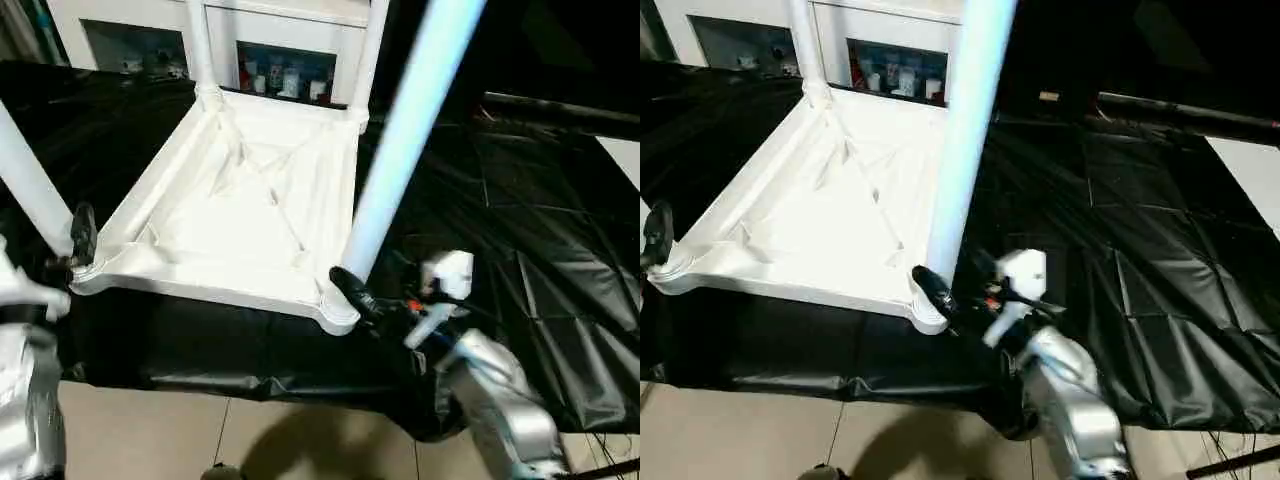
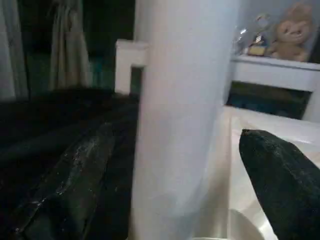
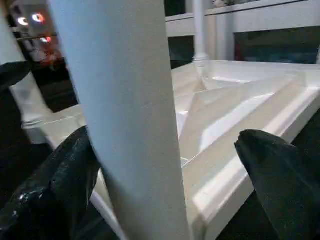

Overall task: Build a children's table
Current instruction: Rotate leg to tighten

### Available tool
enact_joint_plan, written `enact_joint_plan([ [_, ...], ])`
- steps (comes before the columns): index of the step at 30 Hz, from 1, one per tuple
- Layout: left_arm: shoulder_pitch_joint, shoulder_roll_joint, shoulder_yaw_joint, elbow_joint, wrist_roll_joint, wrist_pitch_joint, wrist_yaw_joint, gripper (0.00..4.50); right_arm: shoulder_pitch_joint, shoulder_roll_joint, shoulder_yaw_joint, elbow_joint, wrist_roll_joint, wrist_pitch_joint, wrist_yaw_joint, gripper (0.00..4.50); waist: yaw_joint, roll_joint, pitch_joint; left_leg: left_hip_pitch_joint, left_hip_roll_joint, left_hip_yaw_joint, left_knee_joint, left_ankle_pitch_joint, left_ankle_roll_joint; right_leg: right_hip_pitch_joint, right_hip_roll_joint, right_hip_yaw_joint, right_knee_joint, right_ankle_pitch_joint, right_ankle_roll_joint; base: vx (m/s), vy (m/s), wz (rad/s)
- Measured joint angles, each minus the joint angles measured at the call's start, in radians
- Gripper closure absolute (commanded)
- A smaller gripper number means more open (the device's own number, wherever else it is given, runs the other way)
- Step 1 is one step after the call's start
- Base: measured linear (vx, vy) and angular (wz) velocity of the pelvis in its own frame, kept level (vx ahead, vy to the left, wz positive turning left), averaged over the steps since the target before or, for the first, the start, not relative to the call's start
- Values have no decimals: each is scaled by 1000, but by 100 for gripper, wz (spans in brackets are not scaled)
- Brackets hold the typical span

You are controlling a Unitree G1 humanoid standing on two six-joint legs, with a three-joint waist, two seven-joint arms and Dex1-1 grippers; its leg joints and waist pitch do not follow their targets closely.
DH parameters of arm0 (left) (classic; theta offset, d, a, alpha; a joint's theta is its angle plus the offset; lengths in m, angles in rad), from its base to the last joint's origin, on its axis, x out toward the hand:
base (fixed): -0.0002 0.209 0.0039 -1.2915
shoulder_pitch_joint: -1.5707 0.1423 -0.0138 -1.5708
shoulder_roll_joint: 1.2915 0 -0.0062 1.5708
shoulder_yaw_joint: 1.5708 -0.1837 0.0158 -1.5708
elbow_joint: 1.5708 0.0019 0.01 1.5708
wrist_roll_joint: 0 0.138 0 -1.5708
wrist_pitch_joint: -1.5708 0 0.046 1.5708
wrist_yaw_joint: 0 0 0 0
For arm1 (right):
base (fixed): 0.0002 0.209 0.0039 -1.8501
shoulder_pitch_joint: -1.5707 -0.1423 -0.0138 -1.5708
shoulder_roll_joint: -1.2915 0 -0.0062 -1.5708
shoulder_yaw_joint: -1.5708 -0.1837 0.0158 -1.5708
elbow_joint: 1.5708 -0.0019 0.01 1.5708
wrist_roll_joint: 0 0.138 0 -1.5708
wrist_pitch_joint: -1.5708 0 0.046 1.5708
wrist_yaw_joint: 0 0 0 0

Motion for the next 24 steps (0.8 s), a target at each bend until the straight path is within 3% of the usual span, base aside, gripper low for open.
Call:
enact_joint_plan([
  [7, -37, 15, -17, 61, -34, 17, -55, 5, -39, 27, -5, 60, -29, -12, -71, 0, 1, -3, -2, 0, 0, 0, 2, 0, 0, 1, 0, 0, 1, 1, -1, 0, 0, 0],
  [15, -45, -12, -69, 61, -11, 19, -49, 0, -51, 42, -73, 92, -16, -12, -113, 75, 1, -6, -4, 1, 0, 0, 5, 0, 0, 1, -1, 1, 5, 1, -1, 0, 0, 0],
  [17, -40, -21, -84, 61, -7, 18, -48, 35, -51, 41, -73, 92, -15, -12, -111, 91, 0, -7, -5, 1, 1, 0, 5, 0, 0, 1, 0, 1, 5, 1, -1, 0, 0, 0],
  [24, -30, -41, -114, 45, -6, 19, -49, 77, -39, 37, -83, 87, -6, -12, -113, 140, 6, -11, -7, 1, 1, 0, 7, 1, -1, 2, -1, 1, 5, 1, -1, 0, 0, 0],
])
